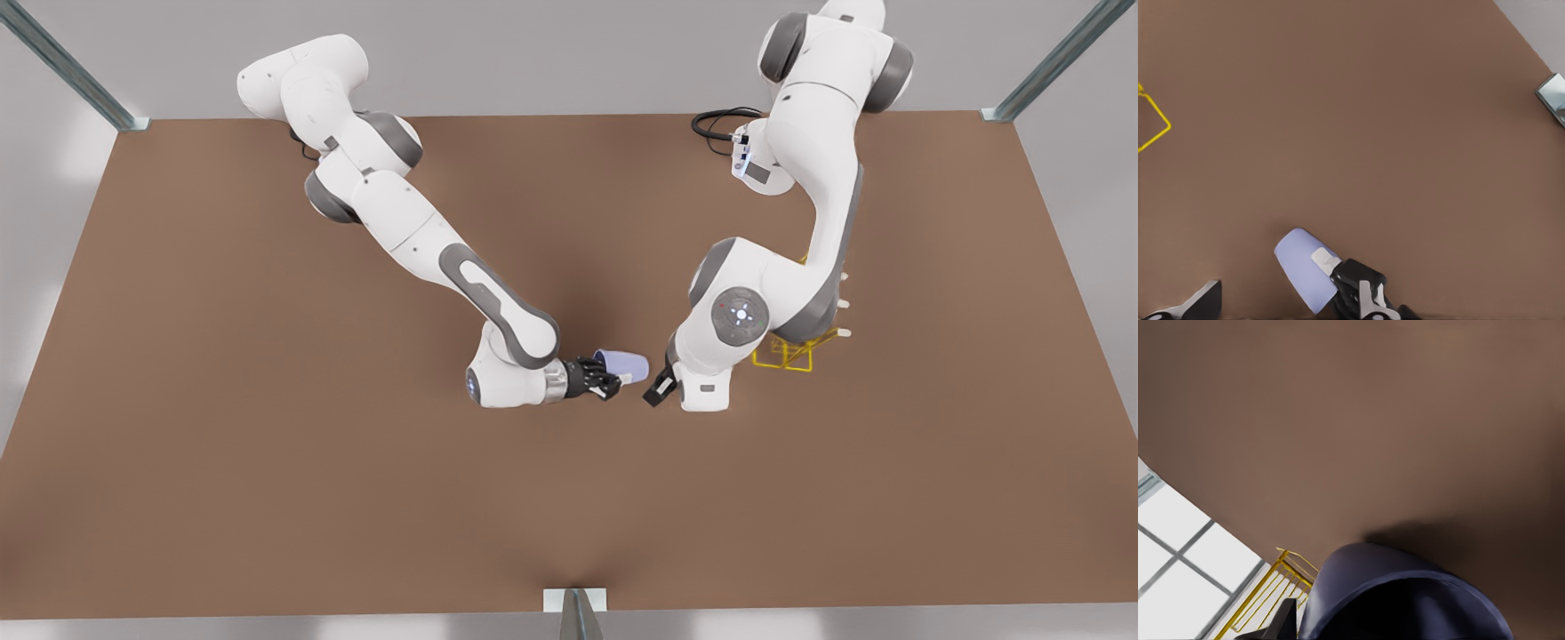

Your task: Place the cup on the cup holder

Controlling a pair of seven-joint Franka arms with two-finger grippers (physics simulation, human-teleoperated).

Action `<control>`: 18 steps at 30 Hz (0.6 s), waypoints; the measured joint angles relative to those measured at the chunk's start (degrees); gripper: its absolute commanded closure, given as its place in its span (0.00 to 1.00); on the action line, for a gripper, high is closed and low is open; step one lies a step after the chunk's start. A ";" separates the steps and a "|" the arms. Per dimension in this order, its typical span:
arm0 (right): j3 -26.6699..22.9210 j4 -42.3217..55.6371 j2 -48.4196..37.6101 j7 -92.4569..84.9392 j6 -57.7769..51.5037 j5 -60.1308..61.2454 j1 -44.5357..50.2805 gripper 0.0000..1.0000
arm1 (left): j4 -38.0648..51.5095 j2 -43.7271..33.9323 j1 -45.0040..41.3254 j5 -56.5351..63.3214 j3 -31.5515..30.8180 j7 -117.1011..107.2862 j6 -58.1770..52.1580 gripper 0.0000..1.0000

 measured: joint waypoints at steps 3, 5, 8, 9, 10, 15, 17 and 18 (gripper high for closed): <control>-0.83 -1.94 -0.68 0.60 1.26 -3.30 -1.81 0.00 | -1.08 -0.49 -1.26 0.46 0.10 -7.36 -0.34 0.00; -1.17 -5.93 -2.18 0.16 0.50 -5.61 -5.73 0.00 | -2.30 -0.85 -1.34 2.58 0.37 -11.90 -0.57 0.00; -1.88 -10.78 -7.24 -0.58 -2.43 -11.71 -13.35 0.00 | -2.59 -0.59 -2.30 4.97 0.56 -18.66 -0.50 0.00; -3.58 -11.07 -10.52 -0.92 -4.37 -15.09 -15.70 0.00 | -2.44 -0.53 -3.64 5.44 0.55 -21.12 -0.41 0.00; -7.18 -11.14 -15.47 -1.21 -7.08 -19.60 -16.96 0.00 | -2.29 -0.53 -5.00 5.81 0.55 -23.58 -0.33 0.00; -14.41 -11.93 -43.03 -4.05 -23.46 -54.73 -21.81 0.00 | -2.95 1.08 -7.60 7.04 0.39 -34.66 1.40 0.00; -14.83 -14.26 -49.06 -5.91 -29.14 -61.12 -26.83 0.00 | -3.09 2.96 -8.16 7.27 0.41 -38.66 3.38 0.00; -14.84 -14.68 -49.29 -6.83 -30.74 -62.96 -29.12 0.00 | -3.09 3.63 -8.49 7.37 0.43 -40.54 4.30 0.00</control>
